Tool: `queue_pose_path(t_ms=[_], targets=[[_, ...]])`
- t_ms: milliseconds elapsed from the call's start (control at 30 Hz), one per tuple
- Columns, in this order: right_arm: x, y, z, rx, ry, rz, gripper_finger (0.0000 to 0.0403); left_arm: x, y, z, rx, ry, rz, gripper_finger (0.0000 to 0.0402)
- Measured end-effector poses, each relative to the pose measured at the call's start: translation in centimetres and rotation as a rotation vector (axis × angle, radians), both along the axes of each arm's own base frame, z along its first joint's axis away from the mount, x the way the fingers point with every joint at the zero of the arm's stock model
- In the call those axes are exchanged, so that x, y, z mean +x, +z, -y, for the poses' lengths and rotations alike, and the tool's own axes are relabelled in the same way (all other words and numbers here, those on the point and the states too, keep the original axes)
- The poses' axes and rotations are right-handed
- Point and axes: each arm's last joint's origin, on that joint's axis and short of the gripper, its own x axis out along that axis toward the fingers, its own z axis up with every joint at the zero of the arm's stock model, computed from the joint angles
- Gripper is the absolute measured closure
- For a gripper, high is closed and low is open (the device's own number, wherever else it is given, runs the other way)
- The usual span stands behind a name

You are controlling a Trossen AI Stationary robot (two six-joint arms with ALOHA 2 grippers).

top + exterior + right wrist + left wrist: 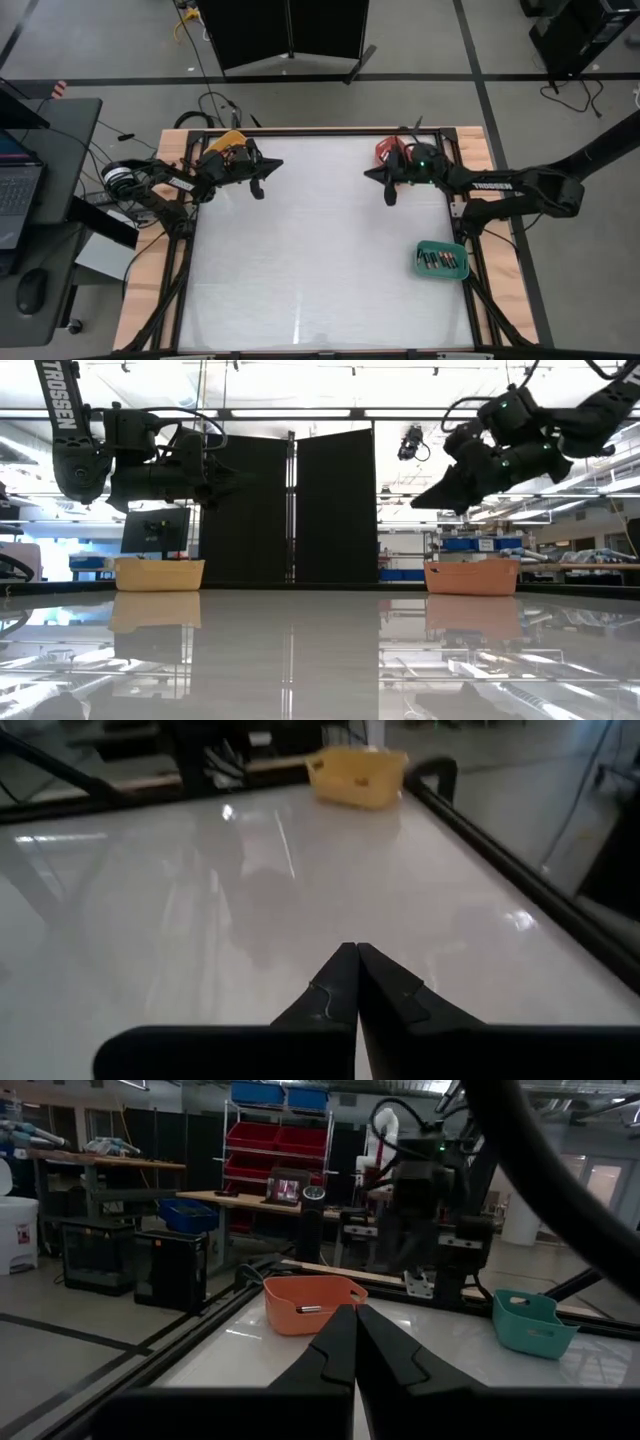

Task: Sort batteries
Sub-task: Return to Home Position

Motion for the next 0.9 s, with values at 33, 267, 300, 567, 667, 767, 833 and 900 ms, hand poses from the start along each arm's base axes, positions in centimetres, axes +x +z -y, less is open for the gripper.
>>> queue_pose_path(t_ms=[33,267,300,567,667,767,833,900], targets=[[0.1,0.0,-0.2,-0.01,0.007,0.017,0.0387,0.0,0.0,0.0,0.0,0.001,0.0,0.039],[1.6,1.4,-2.6,-0.108,0.046,0.149,0.0396,0.0,0.0,-0.1,-0.004,0.028,0.002,0.039],[1.8,1.5,-3.1,-0.12,0.048,0.158,0.0396,0.0,0.0,-0.1,-0.004,0.028,0.002,0.039],[1.7,0.5,-4.7,-0.138,0.046,0.107,0.0396,0.0,0.0,0.0,0.0,0.014,-0.001,0.039],[0.6,-0.4,-5.0,-0.106,0.038,0.114,0.0395,0.0,0.0,0.0,-0.001,-0.015,-0.003,0.039],[-0.7,-0.9,-5.3,-0.115,0.03,0.151,0.0395,0.0,0.0,0.1,-0.002,-0.03,-0.004,0.039],[-1.6,-1.1,-5.5,-0.12,0.011,0.167,0.0395,0.0,0.0,0.1,0.003,-0.029,-0.005,0.039],[-2.6,-1.5,-5.7,-0.118,-0.012,0.182,0.0395,0.1,0.0,0.1,0.004,-0.029,-0.004,0.039]])
